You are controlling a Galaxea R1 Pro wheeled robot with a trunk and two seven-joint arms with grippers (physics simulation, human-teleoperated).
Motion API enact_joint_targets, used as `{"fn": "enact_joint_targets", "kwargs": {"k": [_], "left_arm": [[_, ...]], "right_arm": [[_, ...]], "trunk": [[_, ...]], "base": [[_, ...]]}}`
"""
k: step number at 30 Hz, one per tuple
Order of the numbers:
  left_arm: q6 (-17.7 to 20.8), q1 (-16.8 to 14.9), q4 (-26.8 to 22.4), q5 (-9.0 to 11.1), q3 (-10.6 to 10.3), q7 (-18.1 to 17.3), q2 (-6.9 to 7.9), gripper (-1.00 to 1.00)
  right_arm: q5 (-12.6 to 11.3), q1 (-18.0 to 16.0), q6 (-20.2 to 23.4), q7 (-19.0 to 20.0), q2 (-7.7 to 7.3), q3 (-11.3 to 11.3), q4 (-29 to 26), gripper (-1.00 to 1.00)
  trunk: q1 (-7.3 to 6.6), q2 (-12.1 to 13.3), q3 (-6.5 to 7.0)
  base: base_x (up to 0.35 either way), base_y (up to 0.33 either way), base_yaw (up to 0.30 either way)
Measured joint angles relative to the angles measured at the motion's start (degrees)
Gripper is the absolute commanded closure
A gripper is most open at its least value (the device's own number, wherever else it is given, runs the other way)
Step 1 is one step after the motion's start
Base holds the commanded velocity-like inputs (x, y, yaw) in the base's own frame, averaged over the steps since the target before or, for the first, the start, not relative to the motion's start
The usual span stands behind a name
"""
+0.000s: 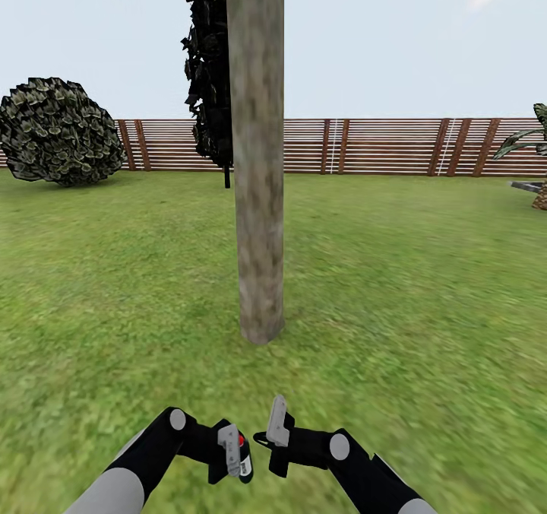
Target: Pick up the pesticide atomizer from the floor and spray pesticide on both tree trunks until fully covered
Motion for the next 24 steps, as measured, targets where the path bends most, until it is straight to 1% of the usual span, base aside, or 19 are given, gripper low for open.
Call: {"fn": "enact_joint_targets", "kwargs": {"k": [14, 16, 22, 24], "left_arm": [[-0.45, 0.0, 0.0, 0.0, 0.01, -0.05, -0.12, 1.0], [-0.56, 0.0, 0.0, 0.01, 0.01, -0.08, -0.52, 1.0], [-0.69, 0.0, 0.0, 0.03, 0.01, -0.09, -0.96, 1.0], [-0.72, 0.0, 0.0, 0.71, -0.06, -0.09, -1.03, 1.0]], "right_arm": [[0.0, 0.0, -0.06, -0.01, 0.0, 0.0, 0.0, 1.0], [0.0, 0.0, -0.06, -0.01, 0.0, 0.0, 0.0, 1.0], [0.0, 0.0, -0.07, -0.05, 0.0, 0.0, 0.0, 1.0], [0.0, 0.0, -0.07, -0.05, 0.0, 0.0, 0.0, 1.0]], "trunk": [[0.0, 0.0, 0.0], [0.0, 0.0, 0.0], [0.0, 0.0, 0.0], [0.0, 0.0, 0.0]], "base": [[0.0, 0.0, 0.0], [0.0, 0.0, 0.0], [0.0, 0.0, 0.0], [0.0, 0.0, 0.0]]}}
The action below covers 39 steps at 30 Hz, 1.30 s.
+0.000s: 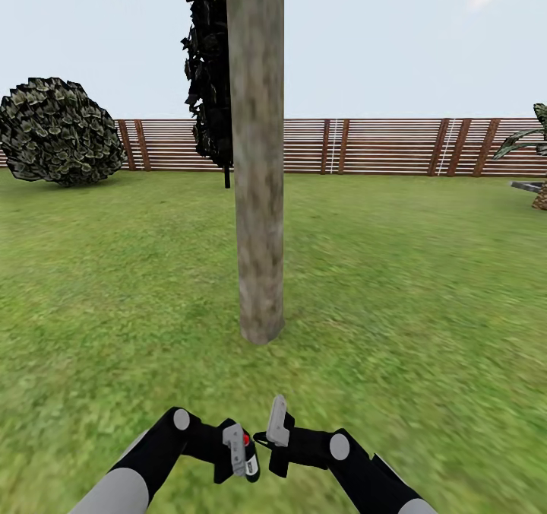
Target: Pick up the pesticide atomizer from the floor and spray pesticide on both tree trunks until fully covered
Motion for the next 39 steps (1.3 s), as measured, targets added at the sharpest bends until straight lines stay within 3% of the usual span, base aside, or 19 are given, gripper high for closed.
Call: {"fn": "enact_joint_targets", "kwargs": {"k": [4, 15, 25, 30, 39], "left_arm": [[-0.07, 0.0, 0.0, 1.72, -0.13, -0.01, -0.02, 1.0], [-0.08, 0.0, 0.0, 3.0, -0.17, -2.7, 0.19, 1.0], [-0.17, 0.0, 0.0, 3.43, 0.03, -2.88, 0.36, 1.0], [-2.4, 0.0, 0.11, 6.25, -0.06, -2.89, 0.48, 1.0], [-2.75, 0.0, 0.18, 6.67, -0.13, -3.09, 0.58, 1.0]], "right_arm": [[0.0, 0.0, 0.01, 0.01, 0.0, 0.0, 0.0, 1.0], [0.0, 0.0, -0.01, 0.0, 0.0, 0.0, 0.0, 1.0], [0.0, 0.0, -0.01, 0.0, 0.0, 0.0, 0.0, 1.0], [0.0, 0.0, -0.01, 0.0, 0.0, 0.0, 0.0, 1.0], [0.0, 0.0, -0.01, -0.02, 0.0, 0.0, 0.0, 1.0]], "trunk": [[0.0, 0.0, 0.0], [0.0, 0.0, 0.0], [0.0, 0.0, 0.0], [0.0, 0.0, 0.0], [0.0, 0.0, 0.0]], "base": [[0.0, 0.0, 0.0], [0.0, 0.0, 0.0], [0.0, 0.0, 0.0], [0.0, 0.0, 0.0], [0.0, 0.0, 0.0]]}}
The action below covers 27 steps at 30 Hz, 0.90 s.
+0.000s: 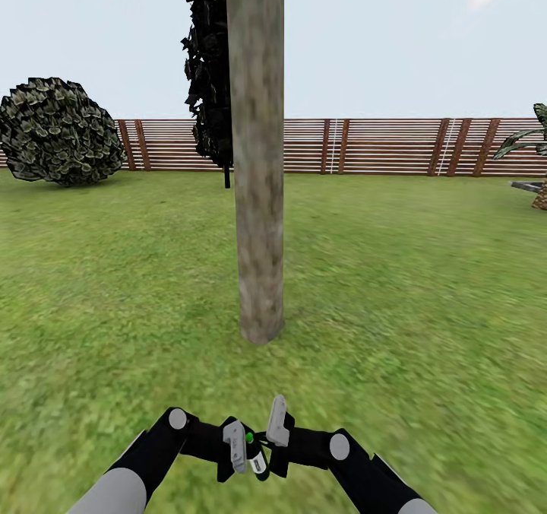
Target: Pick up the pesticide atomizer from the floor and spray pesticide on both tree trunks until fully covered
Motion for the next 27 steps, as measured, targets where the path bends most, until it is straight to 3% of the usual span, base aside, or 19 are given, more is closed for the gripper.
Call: {"fn": "enact_joint_targets", "kwargs": {"k": [11, 14, 21, 27], "left_arm": [[0.09, 0.0, 0.29, -0.31, -0.1, -0.05, 0.14, 1.0], [0.31, -0.03, 0.34, -0.64, -0.13, 0.03, 1.01, 1.0], [0.74, -0.03, 0.34, -0.8, -0.15, 0.09, 7.04, 1.0], [0.82, 0.12, 0.42, -0.87, -0.21, 0.1, 10.35, 1.0]], "right_arm": [[0.0, 0.0, 0.0, 0.02, 0.0, 0.0, 0.0, 1.0], [0.0, 0.0, 0.0, 0.01, 0.0, 0.0, 0.0, 1.0], [0.0, 0.0, -0.01, 0.01, 0.0, 0.0, 0.0, 1.0], [0.0, 0.0, -0.01, 0.04, 0.0, 0.0, 0.0, 1.0]], "trunk": [[0.0, 0.0, 0.0], [0.0, 0.0, 0.0], [0.0, 0.0, 0.0], [0.0, 0.0, 0.0]], "base": [[0.0, 0.0, 0.0], [0.0, 0.0, 0.0], [0.0, 0.0, 0.0], [0.0, 0.0, 0.0]]}}
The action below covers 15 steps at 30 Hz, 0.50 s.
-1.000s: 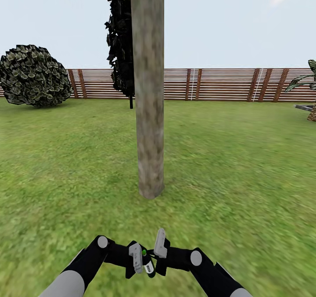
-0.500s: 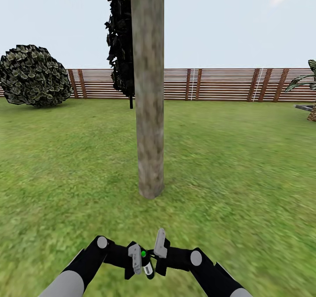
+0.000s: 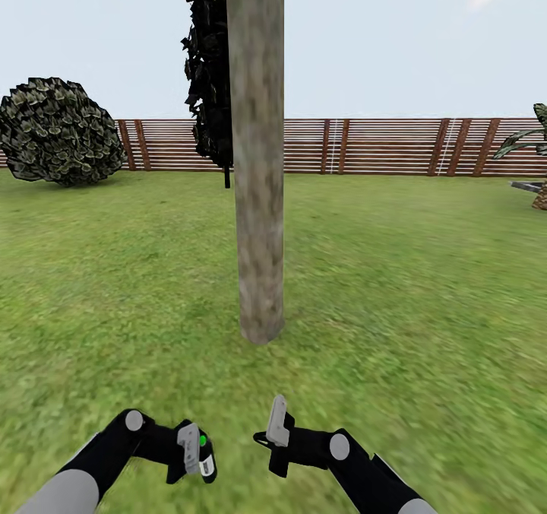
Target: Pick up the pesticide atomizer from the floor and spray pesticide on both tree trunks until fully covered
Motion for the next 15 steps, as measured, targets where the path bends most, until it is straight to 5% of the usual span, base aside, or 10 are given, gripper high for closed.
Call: {"fn": "enact_joint_targets", "kwargs": {"k": [8, 9, 15], "left_arm": [[0.06, 0.47, 0.01, 0.02, -0.07, 0.0, 5.48, 1.0], [0.06, 0.54, 0.01, 0.0, -0.08, 0.02, 6.09, 1.0], [0.07, 0.67, 0.01, -1.01, -0.02, 0.09, 8.86, 1.0]], "right_arm": [[0.0, 0.0, 0.0, -0.02, 0.0, 0.0, 0.0, 1.0], [0.0, 0.0, 0.0, -0.03, 0.0, 0.0, 0.01, -1.0], [0.0, 0.0, 0.01, -0.05, -0.07, -0.07, 0.08, -1.0]], "trunk": [[0.0, 0.0, 0.0], [0.0, 0.0, 0.0], [0.0, 0.0, 0.0]], "base": [[0.0, 0.0, 0.0], [0.0, 0.0, 0.0], [0.0, 0.0, 0.0]]}}
